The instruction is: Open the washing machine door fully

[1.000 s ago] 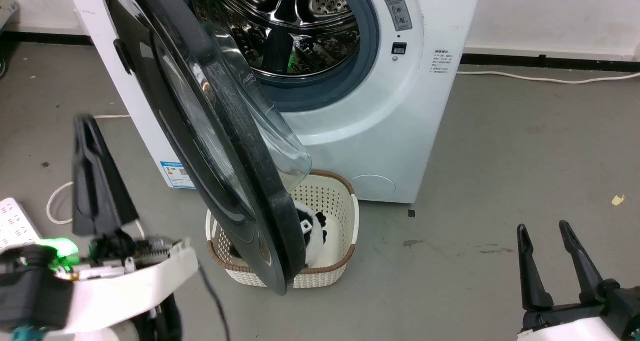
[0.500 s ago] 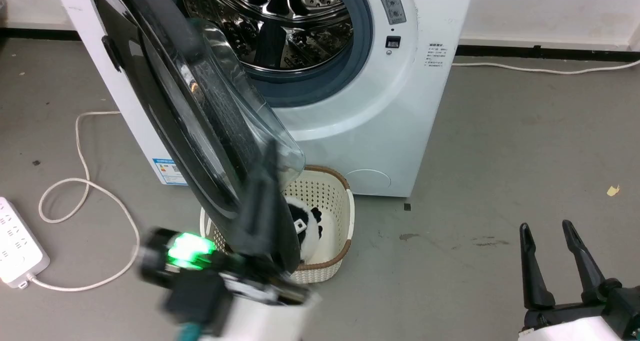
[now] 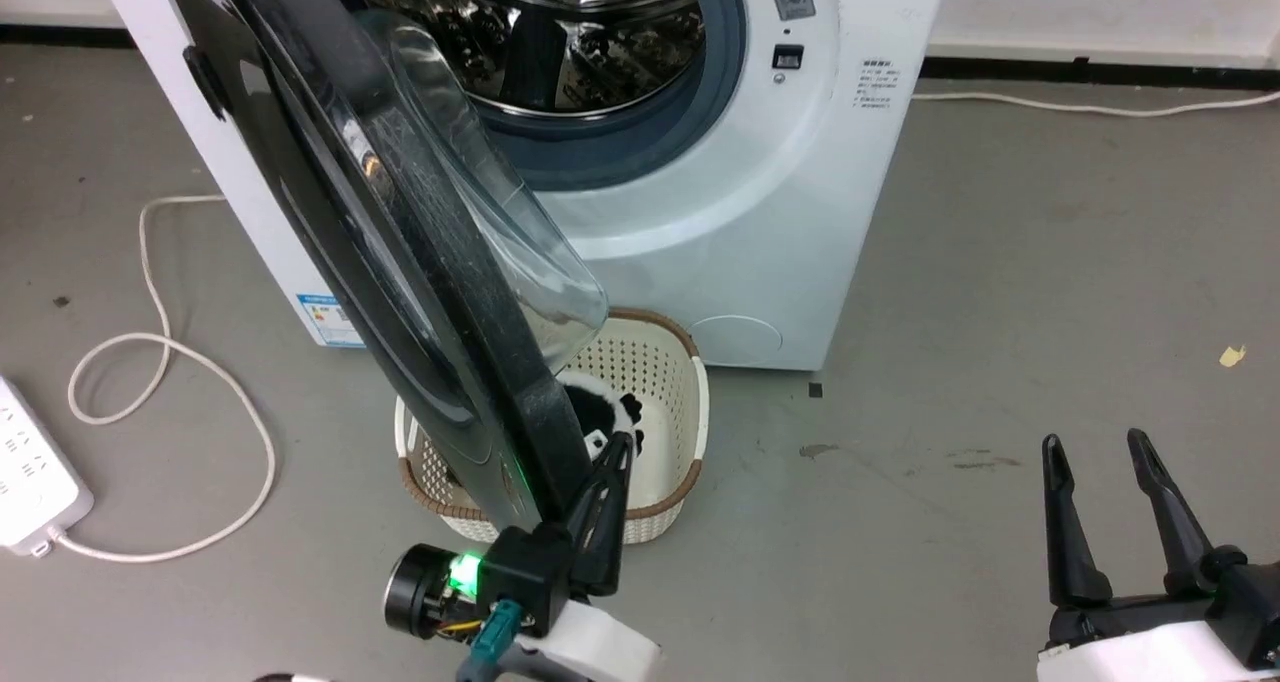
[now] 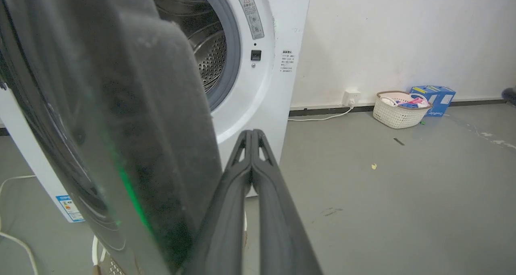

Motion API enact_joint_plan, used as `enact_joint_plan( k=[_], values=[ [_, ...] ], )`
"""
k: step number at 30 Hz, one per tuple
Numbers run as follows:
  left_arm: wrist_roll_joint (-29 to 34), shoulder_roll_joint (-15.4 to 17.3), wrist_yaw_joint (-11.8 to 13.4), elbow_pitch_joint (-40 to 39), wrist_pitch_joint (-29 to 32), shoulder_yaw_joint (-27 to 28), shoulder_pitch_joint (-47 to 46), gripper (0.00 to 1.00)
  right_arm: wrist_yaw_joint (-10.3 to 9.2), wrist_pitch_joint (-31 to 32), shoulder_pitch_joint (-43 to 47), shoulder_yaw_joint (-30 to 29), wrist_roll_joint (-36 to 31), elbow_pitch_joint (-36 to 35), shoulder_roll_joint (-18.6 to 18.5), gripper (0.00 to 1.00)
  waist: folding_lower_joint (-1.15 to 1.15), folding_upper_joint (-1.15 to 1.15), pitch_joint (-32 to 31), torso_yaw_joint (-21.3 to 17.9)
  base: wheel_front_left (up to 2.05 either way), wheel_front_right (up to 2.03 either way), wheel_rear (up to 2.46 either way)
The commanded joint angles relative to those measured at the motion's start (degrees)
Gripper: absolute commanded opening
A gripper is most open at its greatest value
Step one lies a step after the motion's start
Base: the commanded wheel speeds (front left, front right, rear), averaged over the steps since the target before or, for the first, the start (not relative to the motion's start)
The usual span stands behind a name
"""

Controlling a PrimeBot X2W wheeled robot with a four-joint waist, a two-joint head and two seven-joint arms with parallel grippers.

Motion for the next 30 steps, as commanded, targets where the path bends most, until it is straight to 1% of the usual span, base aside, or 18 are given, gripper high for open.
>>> enact_joint_plan(
  k=[1, 5, 9, 15, 16, 17, 19, 20, 23, 24, 26, 27, 28, 30],
  values=[
    [-0.47, 0.15, 0.29, 1.77, -0.53, 0.84, -1.27, 0.00, 0.05, -0.26, -0.88, 0.03, 0.32, 0.13, 0.26, 1.00, 0.00, 0.00, 0.35, 0.46, 0.00, 0.00, 0.00],
    [-0.89, 0.20, 0.46, 4.00, -0.85, 2.14, -2.01, 0.00, 0.05, -0.26, -0.81, 0.20, 0.34, 0.45, 0.27, 1.00, 0.00, 0.00, 0.26, 1.51, 0.00, 0.00, 0.00],
    [-0.98, 0.41, 0.45, 4.13, -0.96, 2.97, -1.52, 0.00, 0.05, -0.26, -0.39, 0.07, 0.46, 0.71, 0.27, 1.00, 0.00, 0.00, -0.30, 3.72, 0.00, 0.00, 0.00],
    [-1.08, 0.63, 0.49, 3.17, -0.98, 4.17, 0.59, 0.00, 0.05, -0.26, 0.65, -0.35, 0.60, 0.78, 0.27, 1.00, 0.00, 0.00, -1.32, 9.55, 0.00, 0.00, 0.00],
    [-1.08, 0.63, 0.49, 3.17, -0.98, 4.17, 0.59, 0.00, 0.05, -0.26, 0.65, -0.35, 0.60, 0.78, 0.27, 1.00, 0.00, 0.00, -1.32, 9.55, 0.00, 0.00, 0.00],
    [-1.18, 0.77, 0.75, 2.75, -0.98, 4.95, 1.33, 0.00, 0.05, -0.26, 0.88, -0.16, 0.58, 0.84, 0.27, 1.00, 0.00, 0.00, -1.47, 11.53, 0.00, 0.00, 0.00],
    [-1.44, 0.87, 0.85, 2.30, -0.99, 5.86, 1.81, 0.00, 0.05, -0.26, 1.11, -0.18, 0.59, 0.88, 0.27, 1.00, 0.00, 0.00, -1.42, 13.95, 0.00, 0.00, 0.00],
    [-2.04, 1.51, 1.28, 1.66, -0.99, 8.30, 2.42, 0.00, 0.05, -0.26, 1.14, 0.36, 0.60, 0.93, 0.27, 1.00, 0.00, 0.00, -1.15, 16.77, 0.00, 0.00, 0.00],
    [-2.49, 2.46, 1.87, 0.90, -0.99, 11.21, 2.72, 0.00, 0.05, -0.26, 1.10, 0.95, 0.31, 0.90, 0.27, 1.00, 0.00, 0.00, -0.43, 19.14, 0.00, 0.00, 0.00],
    [-2.49, 2.46, 1.87, 0.90, -0.99, 11.21, 2.72, 0.00, 0.05, -0.26, 1.10, 0.95, 0.31, 0.90, 0.27, 1.00, 0.00, 0.00, -0.43, 19.14, 0.00, 0.00, 0.00],
    [-3.35, 3.54, 2.17, 0.25, -0.99, 14.60, 2.45, 0.00, 0.05, -0.26, 0.87, 1.24, -0.25, 0.76, 0.27, 1.00, 0.00, 0.00, 0.77, 20.78, 0.00, 0.00, 0.00],
    [-3.35, 3.54, 2.17, 0.25, -0.99, 14.60, 2.45, 0.00, 0.05, -0.26, 0.87, 1.24, -0.25, 0.76, 0.27, 1.00, 0.00, 0.00, 0.77, 20.78, 0.00, 0.00, 0.00],
    [-4.04, 4.28, 2.22, 0.10, -0.99, 16.92, 1.97, 0.00, 0.05, -0.26, 0.57, 1.39, -0.79, 0.59, 0.27, 1.00, 0.00, 0.00, 1.82, 21.54, 0.00, 0.00, 0.00],
    [-4.55, 4.68, 2.09, 0.34, -0.99, 18.00, 1.71, 0.00, 0.05, -0.26, 0.41, 1.49, -1.02, 0.54, 0.19, 1.00, 0.00, 0.00, 2.36, 21.78, 0.00, 0.00, 0.00]
  ],
)
